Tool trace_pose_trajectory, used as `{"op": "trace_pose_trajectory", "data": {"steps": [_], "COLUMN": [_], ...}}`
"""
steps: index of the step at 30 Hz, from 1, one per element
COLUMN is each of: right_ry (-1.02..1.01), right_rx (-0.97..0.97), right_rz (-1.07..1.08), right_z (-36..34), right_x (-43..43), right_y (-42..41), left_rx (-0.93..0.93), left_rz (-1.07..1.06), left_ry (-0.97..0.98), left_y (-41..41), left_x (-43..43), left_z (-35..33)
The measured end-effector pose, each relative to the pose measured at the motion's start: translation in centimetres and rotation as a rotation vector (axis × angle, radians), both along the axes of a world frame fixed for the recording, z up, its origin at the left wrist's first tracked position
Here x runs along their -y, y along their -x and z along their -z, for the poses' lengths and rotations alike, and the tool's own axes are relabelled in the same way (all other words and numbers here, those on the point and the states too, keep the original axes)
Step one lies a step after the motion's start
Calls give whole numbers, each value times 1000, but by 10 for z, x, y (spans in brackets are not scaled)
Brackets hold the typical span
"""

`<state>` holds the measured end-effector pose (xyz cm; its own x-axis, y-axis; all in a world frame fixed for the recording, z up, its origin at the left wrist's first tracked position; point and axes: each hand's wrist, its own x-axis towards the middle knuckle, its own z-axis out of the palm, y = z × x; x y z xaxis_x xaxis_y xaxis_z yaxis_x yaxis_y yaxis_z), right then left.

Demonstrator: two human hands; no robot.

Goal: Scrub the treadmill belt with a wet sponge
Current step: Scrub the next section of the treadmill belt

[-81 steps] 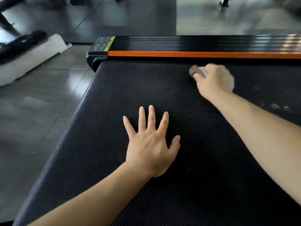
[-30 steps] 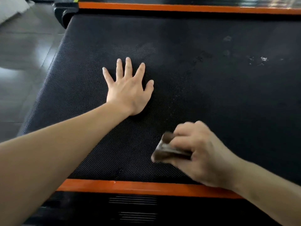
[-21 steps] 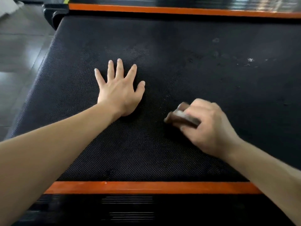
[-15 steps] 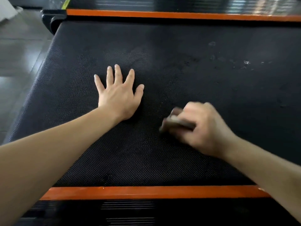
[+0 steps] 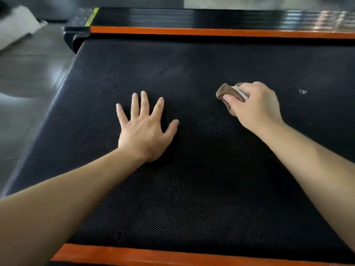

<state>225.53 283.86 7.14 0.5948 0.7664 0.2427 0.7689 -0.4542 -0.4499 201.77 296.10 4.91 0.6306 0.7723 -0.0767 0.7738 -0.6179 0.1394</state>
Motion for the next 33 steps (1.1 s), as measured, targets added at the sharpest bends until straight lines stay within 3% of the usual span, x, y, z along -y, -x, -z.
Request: {"op": "trace_pose_trajectory", "data": {"steps": [7,12,18,20,25,27,31,33], "right_ry": [-42,32,48,43,-1,7,36,57], "right_rx": [41,86,-27,-3,45,61,122,119], "right_rz": [-363,34,-387,-323,160,137,-127,-17], "right_z": [5,1,2,-1,-3,0,3,-3], "right_x": [-6,-63,-42,-47,-103,-125,-142,-148], "right_y": [13,-43,-8,-22,-56,-40,-21,-47], "left_rx": [-14,-4,-36,-33,-8,-4,-5,-3], "left_rz": [-18,-30,-32,-25,-9,-4,10,15], "left_ry": [4,24,17,13,-10,-20,-37,-41], "left_y": [-3,-2,-1,1,2,2,3,4], "left_x": [1,-1,-1,0,0,-2,-2,-3], "left_z": [-1,-2,-3,-1,3,3,6,7]}}
